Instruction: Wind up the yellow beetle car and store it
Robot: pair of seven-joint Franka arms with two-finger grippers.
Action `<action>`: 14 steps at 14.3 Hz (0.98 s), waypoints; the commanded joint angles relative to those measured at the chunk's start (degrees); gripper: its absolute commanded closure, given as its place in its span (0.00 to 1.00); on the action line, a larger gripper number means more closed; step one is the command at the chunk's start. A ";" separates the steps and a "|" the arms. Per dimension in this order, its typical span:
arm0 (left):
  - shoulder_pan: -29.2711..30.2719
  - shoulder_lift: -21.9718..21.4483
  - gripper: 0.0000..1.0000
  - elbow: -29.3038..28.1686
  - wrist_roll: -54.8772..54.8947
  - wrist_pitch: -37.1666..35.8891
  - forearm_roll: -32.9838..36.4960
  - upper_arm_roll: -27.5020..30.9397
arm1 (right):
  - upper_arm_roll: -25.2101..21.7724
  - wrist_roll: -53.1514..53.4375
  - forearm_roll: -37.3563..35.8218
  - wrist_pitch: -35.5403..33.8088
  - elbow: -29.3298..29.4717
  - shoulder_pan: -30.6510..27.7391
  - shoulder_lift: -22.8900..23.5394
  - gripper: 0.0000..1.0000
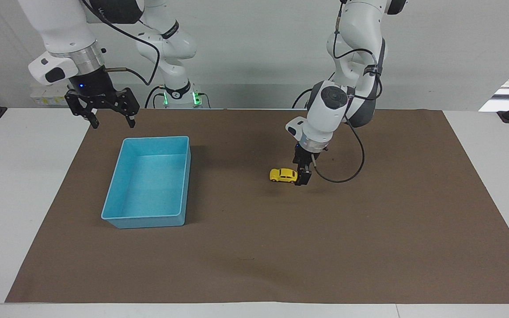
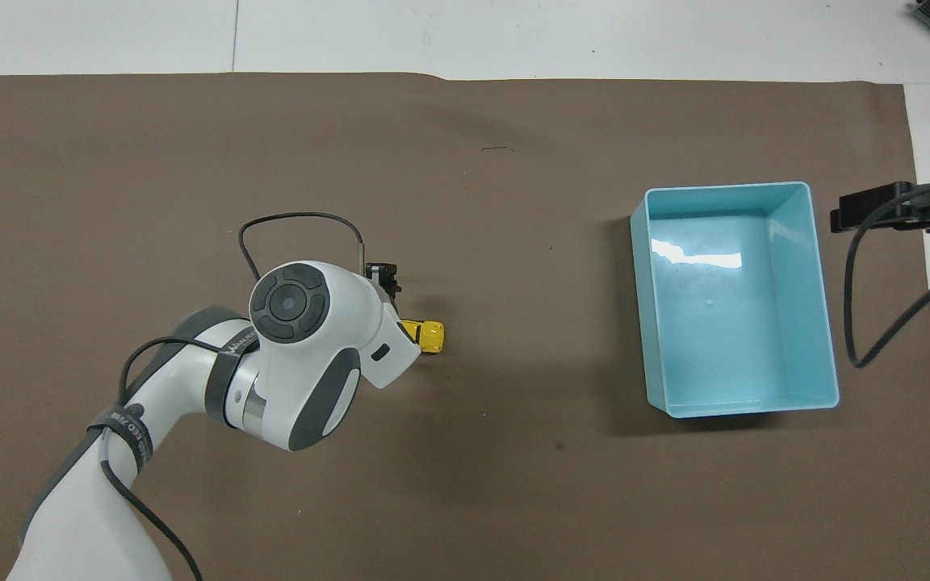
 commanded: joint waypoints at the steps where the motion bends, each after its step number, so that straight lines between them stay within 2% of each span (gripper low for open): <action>1: -2.90 -0.49 0.00 -2.93 -3.04 3.59 -0.90 1.30 | 0.20 0.86 0.57 -0.68 -0.70 -0.36 -0.95 0.00; 4: -4.30 -0.92 0.00 -4.08 -6.92 3.69 -0.90 1.47 | 0.20 0.86 0.57 -0.68 -0.70 -0.36 -1.03 0.00; 8: -4.49 -0.66 0.07 -4.08 -7.90 3.69 -0.82 1.56 | 0.20 0.86 0.57 -0.68 -0.70 -0.36 -0.95 0.00; 10: -4.49 -0.66 0.19 -4.34 -7.90 3.60 -0.82 1.56 | 0.29 0.59 0.57 -0.77 -0.79 -0.36 -1.03 0.00; 12: -4.49 -0.84 0.24 -4.69 -7.90 3.60 -0.73 1.65 | 0.20 0.68 0.57 -0.77 -0.79 -0.36 -1.03 0.00; 13: -4.49 -0.93 0.39 -4.69 -8.42 3.25 -0.64 1.65 | 0.29 0.68 0.57 -0.77 -0.79 -0.36 -1.03 0.00; 14: -4.40 -0.93 0.61 -4.69 -8.60 3.08 -0.64 1.65 | 0.29 0.68 0.66 -0.77 -0.79 -0.27 -1.03 0.00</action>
